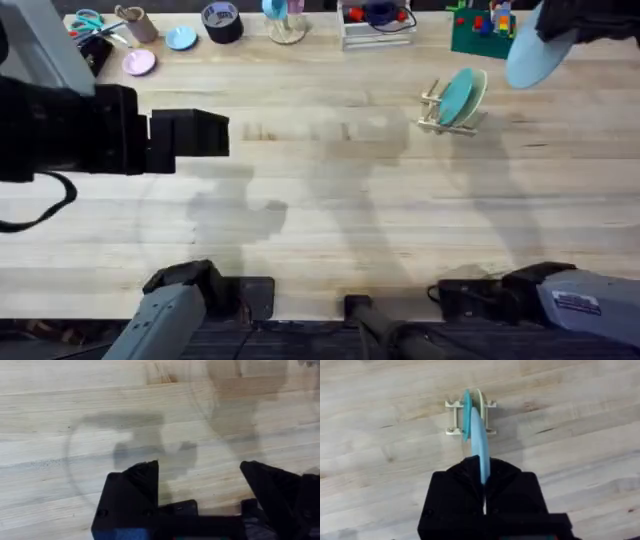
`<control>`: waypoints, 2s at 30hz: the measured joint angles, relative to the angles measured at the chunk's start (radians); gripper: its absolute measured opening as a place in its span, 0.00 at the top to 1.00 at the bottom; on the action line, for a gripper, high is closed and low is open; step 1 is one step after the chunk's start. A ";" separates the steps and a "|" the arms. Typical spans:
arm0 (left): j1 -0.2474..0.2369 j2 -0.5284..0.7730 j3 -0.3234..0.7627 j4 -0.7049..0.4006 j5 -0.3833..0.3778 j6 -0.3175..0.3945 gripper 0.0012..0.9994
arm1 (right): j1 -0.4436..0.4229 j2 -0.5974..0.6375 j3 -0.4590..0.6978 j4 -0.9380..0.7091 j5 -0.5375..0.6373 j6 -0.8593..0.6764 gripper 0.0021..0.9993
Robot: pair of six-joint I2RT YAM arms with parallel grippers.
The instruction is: Pick up the plates from the table one by one and place each into a slot on the dish rack.
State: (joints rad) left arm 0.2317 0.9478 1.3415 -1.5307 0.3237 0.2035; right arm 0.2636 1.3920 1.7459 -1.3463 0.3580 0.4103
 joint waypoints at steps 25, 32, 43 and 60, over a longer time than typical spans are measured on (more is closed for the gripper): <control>0.000 0.000 0.000 0.000 0.000 0.000 0.01 | 0.015 0.189 0.000 0.050 -0.016 0.001 0.97; 0.000 0.000 0.000 0.000 0.000 0.000 0.01 | 0.015 0.240 0.000 0.083 -0.022 0.001 0.97; 0.000 0.000 0.000 0.000 0.000 0.000 0.01 | 0.015 0.294 0.000 0.110 -0.023 0.001 0.97; 0.000 0.000 0.000 0.000 0.000 0.000 0.01 | 0.015 0.346 0.000 0.127 -0.023 0.012 0.97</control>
State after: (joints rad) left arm 0.2317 0.9478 1.3415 -1.5303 0.3237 0.2035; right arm 0.2786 1.7379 1.7462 -1.2198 0.3354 0.4219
